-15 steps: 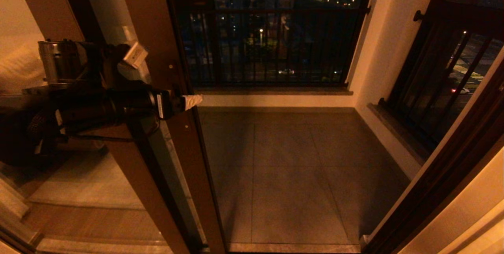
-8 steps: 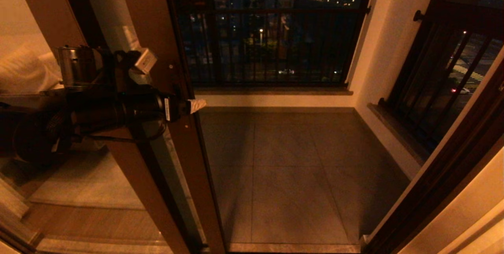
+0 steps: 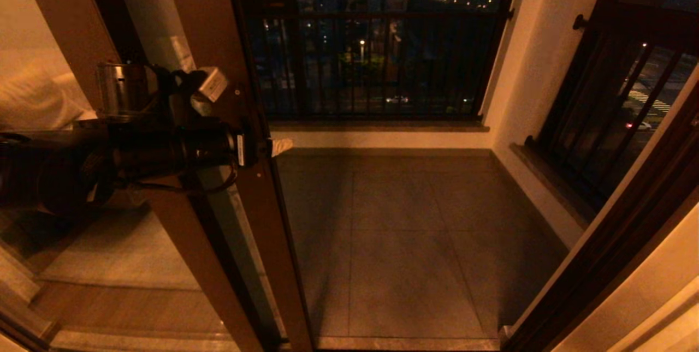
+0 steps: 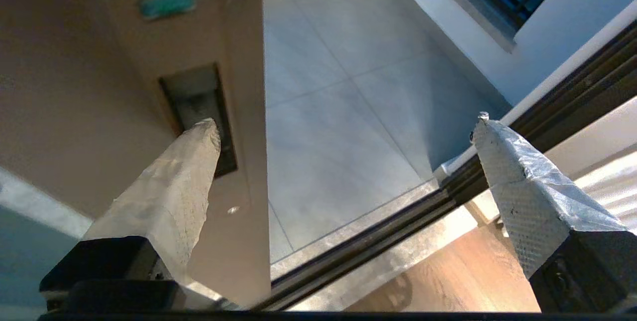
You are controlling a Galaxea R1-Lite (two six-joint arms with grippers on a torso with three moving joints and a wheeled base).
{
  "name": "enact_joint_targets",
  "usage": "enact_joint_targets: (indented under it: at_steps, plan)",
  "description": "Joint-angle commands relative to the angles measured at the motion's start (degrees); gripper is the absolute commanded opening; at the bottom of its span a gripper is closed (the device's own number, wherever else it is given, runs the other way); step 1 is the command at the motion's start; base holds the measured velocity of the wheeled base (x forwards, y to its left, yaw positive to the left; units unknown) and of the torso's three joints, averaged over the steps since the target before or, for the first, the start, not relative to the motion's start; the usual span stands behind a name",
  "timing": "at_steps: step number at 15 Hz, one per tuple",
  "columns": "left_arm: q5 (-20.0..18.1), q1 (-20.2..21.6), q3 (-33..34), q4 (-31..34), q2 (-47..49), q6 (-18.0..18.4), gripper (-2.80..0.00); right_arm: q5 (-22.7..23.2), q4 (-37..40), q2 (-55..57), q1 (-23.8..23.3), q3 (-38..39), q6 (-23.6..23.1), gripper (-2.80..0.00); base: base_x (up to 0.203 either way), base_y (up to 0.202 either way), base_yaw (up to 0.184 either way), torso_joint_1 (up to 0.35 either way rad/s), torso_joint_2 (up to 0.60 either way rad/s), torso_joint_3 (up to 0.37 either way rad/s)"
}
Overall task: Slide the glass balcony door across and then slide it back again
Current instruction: Close the slid door
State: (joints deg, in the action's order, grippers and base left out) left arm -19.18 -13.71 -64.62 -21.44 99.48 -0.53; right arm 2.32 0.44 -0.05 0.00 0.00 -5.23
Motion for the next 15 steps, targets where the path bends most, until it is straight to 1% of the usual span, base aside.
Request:
enact_joint_targets:
  at_steps: [1,6,15]
  plan:
    - [0.02,0.00,-0.60,-0.18,1.07,0.00,0.00,0.06,0.00,-0.04,0.00,0.18,-0.04,-2.80,0.000,0.000,0.000,0.000,0.00,0.000]
    - [-0.32,-0.27,-1.14,-0.47,1.94,0.09,0.00,0.06,0.00,-0.04,0.00,0.18,-0.04,-2.80,0.000,0.000,0.000,0.000,0.00,0.000]
    - [0.02,-3.95,-2.77,-0.29,2.65,0.00,0.00,0.06,0.00,-0.04,0.00,0.18,-0.04,-2.80,0.000,0.000,0.000,0.000,0.00,0.000]
